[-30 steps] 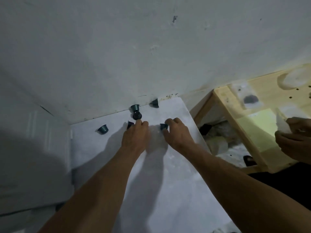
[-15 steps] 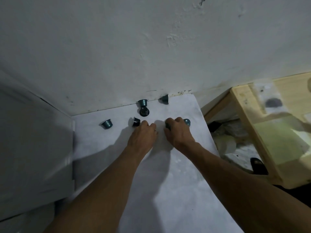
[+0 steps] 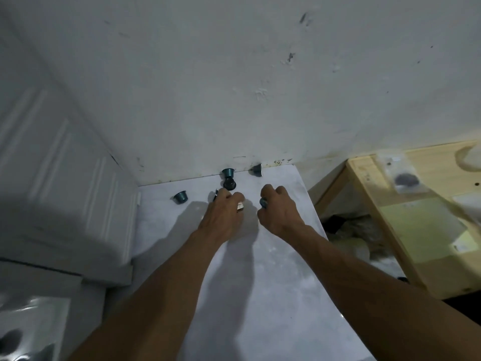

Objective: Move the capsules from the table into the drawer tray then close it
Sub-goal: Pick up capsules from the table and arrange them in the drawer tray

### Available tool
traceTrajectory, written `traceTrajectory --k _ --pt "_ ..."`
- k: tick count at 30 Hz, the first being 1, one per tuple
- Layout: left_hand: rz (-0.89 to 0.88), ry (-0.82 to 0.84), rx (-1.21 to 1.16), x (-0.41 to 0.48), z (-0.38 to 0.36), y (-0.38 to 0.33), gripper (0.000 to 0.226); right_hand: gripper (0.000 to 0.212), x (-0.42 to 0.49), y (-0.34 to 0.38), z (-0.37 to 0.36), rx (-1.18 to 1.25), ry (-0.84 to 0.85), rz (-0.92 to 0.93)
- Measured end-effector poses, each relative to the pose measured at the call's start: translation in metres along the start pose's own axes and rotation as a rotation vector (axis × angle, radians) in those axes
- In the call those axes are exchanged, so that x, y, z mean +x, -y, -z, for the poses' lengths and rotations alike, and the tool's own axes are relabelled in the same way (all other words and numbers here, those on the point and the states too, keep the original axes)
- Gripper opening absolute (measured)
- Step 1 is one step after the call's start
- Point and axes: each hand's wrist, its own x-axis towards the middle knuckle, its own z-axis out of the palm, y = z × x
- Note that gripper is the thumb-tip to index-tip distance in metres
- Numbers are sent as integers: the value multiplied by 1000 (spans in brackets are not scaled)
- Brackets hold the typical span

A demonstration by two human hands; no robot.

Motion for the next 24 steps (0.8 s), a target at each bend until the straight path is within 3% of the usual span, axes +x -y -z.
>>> traceTrajectory --k 3,10,17,24 --pt "22 -63 -72 -22 11 -9 33 42 -19 5 9 -42 -36 57" --pt "127 -253 -174 -89 32 -29 44 37 -83 18 17 -93 -144 235" --pt "187 -451 -216 -180 52 -21 43 39 -143 46 -1 -30 -116 365" --pt "310 -578 -204 -262 91 27 43 44 -192 121 -27 -17 -87 570"
